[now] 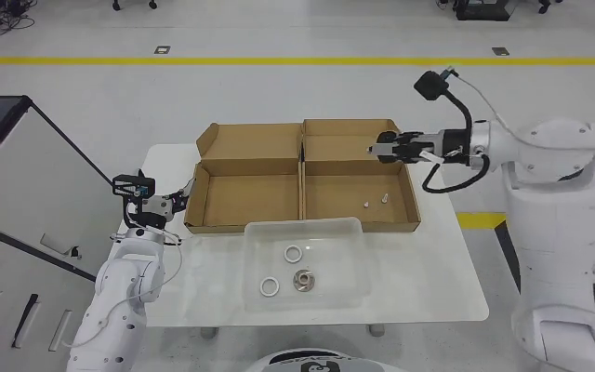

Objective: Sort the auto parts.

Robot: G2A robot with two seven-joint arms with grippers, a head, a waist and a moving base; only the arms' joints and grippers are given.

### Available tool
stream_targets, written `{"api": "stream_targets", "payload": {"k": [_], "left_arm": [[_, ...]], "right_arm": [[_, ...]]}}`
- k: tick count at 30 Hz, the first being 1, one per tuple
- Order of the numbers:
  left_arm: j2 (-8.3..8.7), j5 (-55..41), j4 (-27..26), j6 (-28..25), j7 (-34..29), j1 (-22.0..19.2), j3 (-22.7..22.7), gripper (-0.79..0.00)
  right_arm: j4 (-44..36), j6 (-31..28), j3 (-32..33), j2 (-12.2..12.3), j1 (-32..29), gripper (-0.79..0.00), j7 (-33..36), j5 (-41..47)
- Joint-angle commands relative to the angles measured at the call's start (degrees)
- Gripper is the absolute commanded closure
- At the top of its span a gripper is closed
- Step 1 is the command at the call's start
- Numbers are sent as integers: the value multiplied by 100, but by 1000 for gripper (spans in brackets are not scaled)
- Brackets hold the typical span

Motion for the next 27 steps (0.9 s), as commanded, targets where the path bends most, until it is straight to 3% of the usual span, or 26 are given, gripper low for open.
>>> {"api": "stream_targets", "payload": {"k": [1, 12, 27], "left_arm": [[0, 0, 0, 0, 0, 0, 0, -785], [0, 0, 0, 0, 0, 0, 0, -785], [0, 0, 0, 0, 0, 0, 0, -785]], "right_arm": [[107, -101, -296, 9, 264, 0, -19, -588], [1128, -406, -1824, -50, 1135, 0, -296, -2809], [2042, -363, -2965, -229, 1073, 0, -840, -3421]]}}
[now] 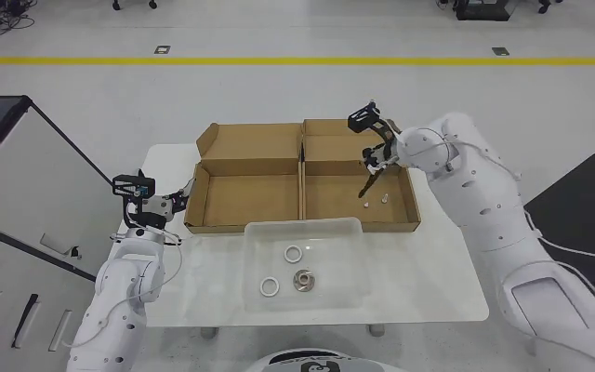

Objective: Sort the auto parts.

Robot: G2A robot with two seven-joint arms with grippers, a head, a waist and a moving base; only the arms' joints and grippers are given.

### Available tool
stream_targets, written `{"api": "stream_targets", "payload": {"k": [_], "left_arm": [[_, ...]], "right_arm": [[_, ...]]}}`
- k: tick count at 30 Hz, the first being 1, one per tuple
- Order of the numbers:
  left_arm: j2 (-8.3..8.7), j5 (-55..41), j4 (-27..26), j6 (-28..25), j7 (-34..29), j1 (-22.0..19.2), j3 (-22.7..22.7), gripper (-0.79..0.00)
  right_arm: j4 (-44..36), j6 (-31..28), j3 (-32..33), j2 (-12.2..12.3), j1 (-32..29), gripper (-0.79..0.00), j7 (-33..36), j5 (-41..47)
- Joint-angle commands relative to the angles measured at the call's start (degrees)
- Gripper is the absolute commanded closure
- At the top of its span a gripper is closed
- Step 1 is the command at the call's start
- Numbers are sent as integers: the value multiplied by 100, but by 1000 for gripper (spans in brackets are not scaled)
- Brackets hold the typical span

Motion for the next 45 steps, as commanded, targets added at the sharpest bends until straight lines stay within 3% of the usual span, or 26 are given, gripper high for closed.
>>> {"api": "stream_targets", "payload": {"k": [1, 27, 45], "left_arm": [[0, 0, 0, 0, 0, 0, 0, -785], [0, 0, 0, 0, 0, 0, 0, -785], [0, 0, 0, 0, 0, 0, 0, -785]], "right_arm": [[89, 5, -150, -31, -7, 0, -20, -36], [1239, 140, -1647, -541, 193, 0, -160, -720], [1968, 285, -1787, -759, 302, 0, -244, -752]]}}
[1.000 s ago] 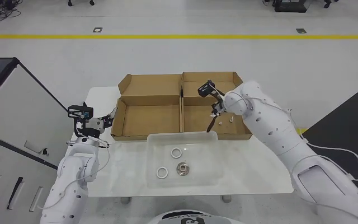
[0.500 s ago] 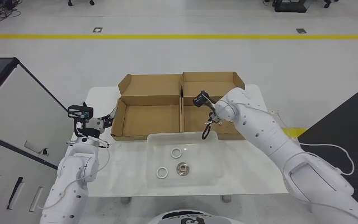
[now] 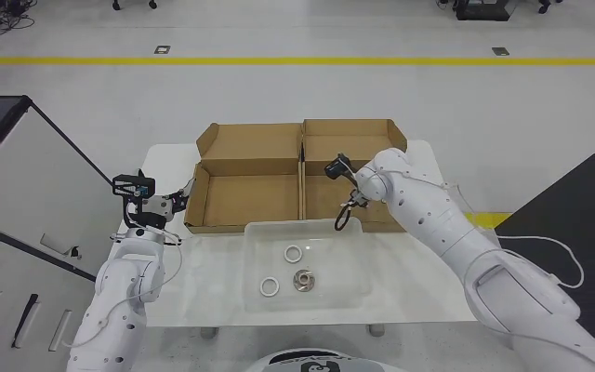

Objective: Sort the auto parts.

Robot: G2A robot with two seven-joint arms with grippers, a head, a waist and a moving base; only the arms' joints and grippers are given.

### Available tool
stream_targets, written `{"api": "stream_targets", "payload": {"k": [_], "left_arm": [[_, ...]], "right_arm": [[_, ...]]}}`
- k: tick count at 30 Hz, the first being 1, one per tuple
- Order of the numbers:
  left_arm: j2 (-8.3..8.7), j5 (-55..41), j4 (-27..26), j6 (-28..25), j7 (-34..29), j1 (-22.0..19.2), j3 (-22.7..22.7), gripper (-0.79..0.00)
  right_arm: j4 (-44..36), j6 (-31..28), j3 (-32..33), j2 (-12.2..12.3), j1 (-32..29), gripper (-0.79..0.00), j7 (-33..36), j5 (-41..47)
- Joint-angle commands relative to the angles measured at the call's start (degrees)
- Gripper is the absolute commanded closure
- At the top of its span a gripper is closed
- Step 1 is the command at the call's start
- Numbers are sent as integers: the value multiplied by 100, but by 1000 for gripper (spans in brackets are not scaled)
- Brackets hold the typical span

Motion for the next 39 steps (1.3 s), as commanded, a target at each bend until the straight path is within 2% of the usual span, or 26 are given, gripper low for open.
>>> {"api": "stream_targets", "payload": {"k": [1, 6, 9, 13, 23, 24, 25, 26, 31, 39], "left_arm": [[0, 0, 0, 0, 0, 0, 0, -785], [0, 0, 0, 0, 0, 0, 0, -785], [0, 0, 0, 0, 0, 0, 0, -785], [0, 0, 0, 0, 0, 0, 0, -785], [0, 0, 0, 0, 0, 0, 0, -785], [0, 0, 0, 0, 0, 0, 0, -785], [0, 0, 0, 0, 0, 0, 0, -785], [0, 0, 0, 0, 0, 0, 0, -785], [0, 0, 0, 0, 0, 0, 0, -785], [0, 0, 0, 0, 0, 0, 0, -785]], "right_arm": [[41, -9, 0, -12, -2, 0, -2, -13], [120, -22, 19, -38, -8, -9, -11, -20], [148, -34, 34, -53, -10, -77, -11, -18], [190, -73, 77, -65, -8, -237, -3, 6], [89, -232, 356, -12, -54, -391, -31, 113], [48, -257, 400, 3, -64, -511, -25, 116], [-3, -289, 452, 20, -79, -720, -24, 135], [-53, -324, 505, 40, -97, -785, -6, 147], [-455, -377, 915, 175, -185, -785, 92, 224], [-1726, -639, 1850, 430, -583, -785, 391, 1007]]}}
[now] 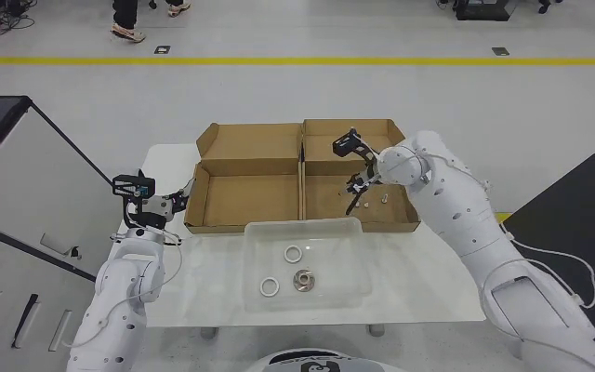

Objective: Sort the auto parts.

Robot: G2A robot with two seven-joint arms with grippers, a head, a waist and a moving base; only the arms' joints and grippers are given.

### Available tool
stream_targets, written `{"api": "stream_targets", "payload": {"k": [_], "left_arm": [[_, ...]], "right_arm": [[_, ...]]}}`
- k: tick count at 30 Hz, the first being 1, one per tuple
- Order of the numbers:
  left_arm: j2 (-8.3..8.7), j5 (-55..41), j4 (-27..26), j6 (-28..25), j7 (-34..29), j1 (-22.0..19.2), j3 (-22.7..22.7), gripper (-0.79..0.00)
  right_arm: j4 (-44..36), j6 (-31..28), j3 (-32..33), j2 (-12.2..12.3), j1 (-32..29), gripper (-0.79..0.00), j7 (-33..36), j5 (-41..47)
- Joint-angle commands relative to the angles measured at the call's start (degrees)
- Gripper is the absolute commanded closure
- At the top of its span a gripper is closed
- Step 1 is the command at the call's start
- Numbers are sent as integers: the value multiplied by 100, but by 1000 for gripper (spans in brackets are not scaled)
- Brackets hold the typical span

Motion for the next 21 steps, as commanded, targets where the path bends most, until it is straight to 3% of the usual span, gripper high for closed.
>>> {"api": "stream_targets", "payload": {"k": [1, 9, 17, 21], "left_arm": [[0, 0, 0, 0, 0, 0, 0, -785], [0, 0, 0, 0, 0, 0, 0, -785], [0, 0, 0, 0, 0, 0, 0, -785], [0, 0, 0, 0, 0, 0, 0, -785]], "right_arm": [[-344, -92, 250, 57, -121, -785, 97, 298], [-1211, -295, 1233, 243, -565, -785, 493, 2080], [-1604, -109, 2285, 443, -969, -785, 1159, 3914], [-1746, 42, 2631, 579, -1159, -785, 1159, 4727]]}}
